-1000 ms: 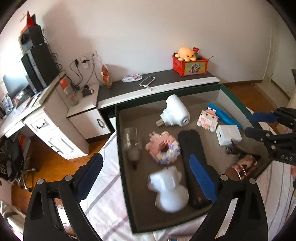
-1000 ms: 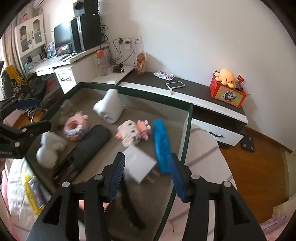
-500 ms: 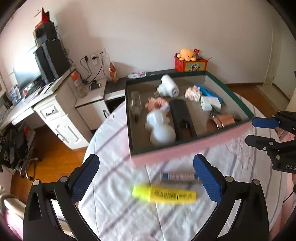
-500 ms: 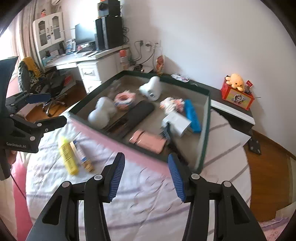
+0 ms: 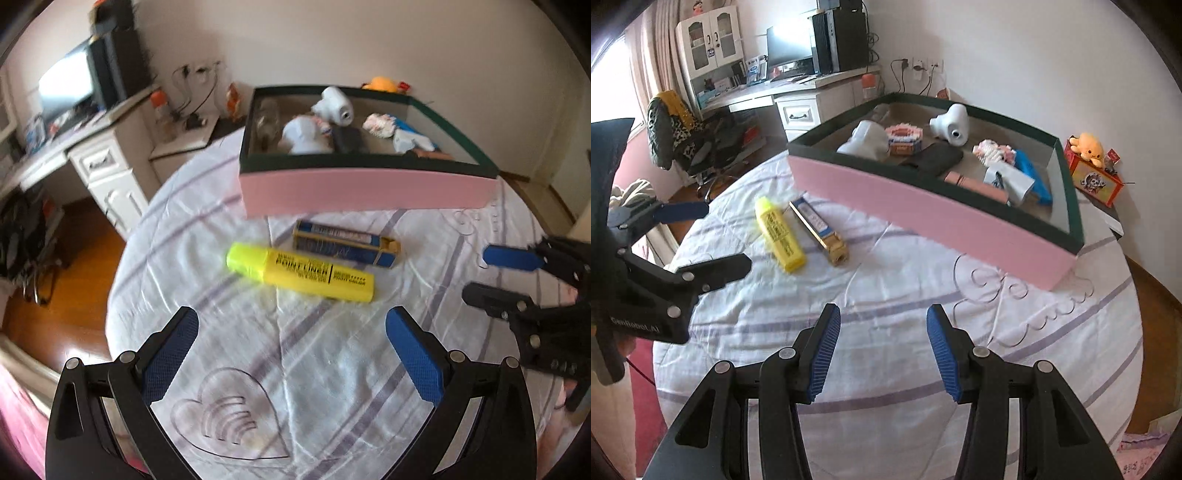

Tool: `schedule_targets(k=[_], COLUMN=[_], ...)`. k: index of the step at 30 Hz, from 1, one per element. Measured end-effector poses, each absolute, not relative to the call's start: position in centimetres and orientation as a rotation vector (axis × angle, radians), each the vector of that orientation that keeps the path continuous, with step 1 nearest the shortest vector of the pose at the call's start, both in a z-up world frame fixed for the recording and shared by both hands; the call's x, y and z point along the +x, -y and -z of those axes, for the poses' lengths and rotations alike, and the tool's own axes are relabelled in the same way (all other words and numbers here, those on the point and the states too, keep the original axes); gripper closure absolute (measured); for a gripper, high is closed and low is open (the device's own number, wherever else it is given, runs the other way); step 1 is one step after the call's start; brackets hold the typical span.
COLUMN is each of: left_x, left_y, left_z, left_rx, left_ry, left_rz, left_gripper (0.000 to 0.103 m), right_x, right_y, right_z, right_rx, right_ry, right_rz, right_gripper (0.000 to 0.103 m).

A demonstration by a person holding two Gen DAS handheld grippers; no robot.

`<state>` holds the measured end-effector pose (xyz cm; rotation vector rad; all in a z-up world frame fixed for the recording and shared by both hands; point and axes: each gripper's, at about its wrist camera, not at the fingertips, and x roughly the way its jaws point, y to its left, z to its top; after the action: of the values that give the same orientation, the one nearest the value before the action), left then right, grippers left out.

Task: Organize rigid objects
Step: 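Withdraw both tools from the box toward the remaining items, then grasp the yellow highlighter with the left tool while the right tool grasps the blue-gold box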

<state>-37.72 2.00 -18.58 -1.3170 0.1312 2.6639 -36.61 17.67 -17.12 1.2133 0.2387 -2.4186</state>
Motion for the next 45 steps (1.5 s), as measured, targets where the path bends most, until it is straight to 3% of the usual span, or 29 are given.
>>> schedule_targets(k=[9,40,43,45], left_x=[-39.8,-38.1,-38.3,-38.6], left_y=[-3.7,1.5,1.4,1.1], left_z=[20.6,21.1,21.0,21.1], left_rx=[-1.451,-1.431,-1.435,-1.439], left_ry=[0.08,0.005,0.034,0.029], left_rz=[-2.714,-2.813,-2.815,-2.819], left_gripper=[0.001,0.001,0.001,0.001], right_x=[-36.4,-41.5,-41.6,-41.4], right_y=[-19.7,-11.4,-11.1,-11.3], right_z=[18.5,19.3,19.4,19.3], right_rx=[1.243,1.143,1.142,1.146], right_ry=[-0.172,-0.339,-0.35,-0.335], right_rz=[2.425,2.276,2.269,2.274], right_gripper=[0.052,0.053,0.075,0.077])
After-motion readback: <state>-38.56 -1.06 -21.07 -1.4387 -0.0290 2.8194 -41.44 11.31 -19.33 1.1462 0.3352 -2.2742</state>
